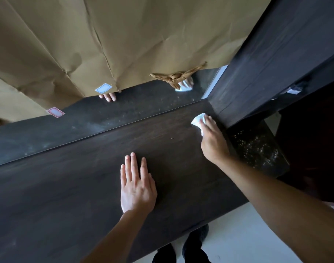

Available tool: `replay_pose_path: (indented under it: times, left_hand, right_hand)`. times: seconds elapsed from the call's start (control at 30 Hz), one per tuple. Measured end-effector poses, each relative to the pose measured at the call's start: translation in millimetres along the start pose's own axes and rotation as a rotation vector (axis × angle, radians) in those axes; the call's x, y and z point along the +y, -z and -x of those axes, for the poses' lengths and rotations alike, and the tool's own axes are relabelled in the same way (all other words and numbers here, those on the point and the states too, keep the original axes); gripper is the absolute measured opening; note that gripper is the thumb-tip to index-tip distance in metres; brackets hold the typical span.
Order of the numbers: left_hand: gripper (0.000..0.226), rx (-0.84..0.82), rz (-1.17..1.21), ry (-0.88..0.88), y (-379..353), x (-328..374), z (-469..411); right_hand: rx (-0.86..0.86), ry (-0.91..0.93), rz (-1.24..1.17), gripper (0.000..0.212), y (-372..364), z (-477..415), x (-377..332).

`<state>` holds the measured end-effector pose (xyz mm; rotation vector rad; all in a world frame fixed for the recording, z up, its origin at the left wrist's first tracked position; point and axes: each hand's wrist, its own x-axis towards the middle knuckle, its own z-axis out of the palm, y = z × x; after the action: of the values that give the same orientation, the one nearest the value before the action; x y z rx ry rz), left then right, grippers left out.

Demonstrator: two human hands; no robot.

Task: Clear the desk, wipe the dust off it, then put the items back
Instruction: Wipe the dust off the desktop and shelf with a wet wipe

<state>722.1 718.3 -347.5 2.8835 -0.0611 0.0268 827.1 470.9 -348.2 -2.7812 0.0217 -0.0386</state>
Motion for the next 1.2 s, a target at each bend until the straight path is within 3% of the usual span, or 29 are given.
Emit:
replay_pose_path:
  times: [0.07,0.17,0.2,0.33,0.4,0.57,0.7,0.83,0.97,1.1,1.2]
  left_hand:
    - [0.05,-0.003,-0.005,0.001,-0.5,-0.2,0.0]
    - [0.049,-0.007,-0.01,-0.003,-1.7,-0.7,-0.5]
    - [0.049,-0.004,-0.007,-0.001,-1.8,-0.7,-0.4]
    - [0.049,0.009,0.015,-0.003,-2.0,-1.2,-0.7]
    - [0.048,0.008,0.018,-0.003,-2.2,-1.1,-0.3]
    - [0.048,0.013,0.012,0.0,-3.8,-1.7,0.0]
    - [0.048,0.034,0.042,0.006,-6.1,-2.5,0.2]
    - [0.049,0.035,0.061,0.007,-7.5,-3.6,0.5]
    - [0.051,-0.011,0.054,0.029,-2.2,0.1,0.8]
    - [0.048,-0.054,0.027,0.092,2.5,15.8,-0.2]
    - [0.048,-0.113,0.068,0.037,6.5,48.2,4.5]
  right_hand:
    - [0.01,-0.007,0.0,0.053,3.5,-3.3,16.8]
    - [0.079,-0.202,0.005,0.05,-7.5,-16.8,-16.2]
    - [0.083,-0.139,0.002,0.048,-14.8,-11.9,-37.4]
    - [-0.127,0.472,-0.086,0.051,-29.0,44.2,-66.9]
    - [-0.156,0.563,-0.059,0.051,-20.6,40.3,-39.1]
    - [-0.01,0.198,-0.011,0.051,-14.1,-21.8,-26.1]
    - [-0.067,0.42,-0.08,0.053,-39.3,-0.5,-83.5]
    - [-0.164,0.535,-0.087,0.059,-30.8,69.8,-59.9]
    - [-0.156,0.426,0.001,0.071,5.2,142.5,-2.6]
    - [-0.069,0.218,0.02,0.071,38.6,188.4,45.4]
    - [-0.063,0.077,-0.003,0.07,58.2,200.5,79.1]
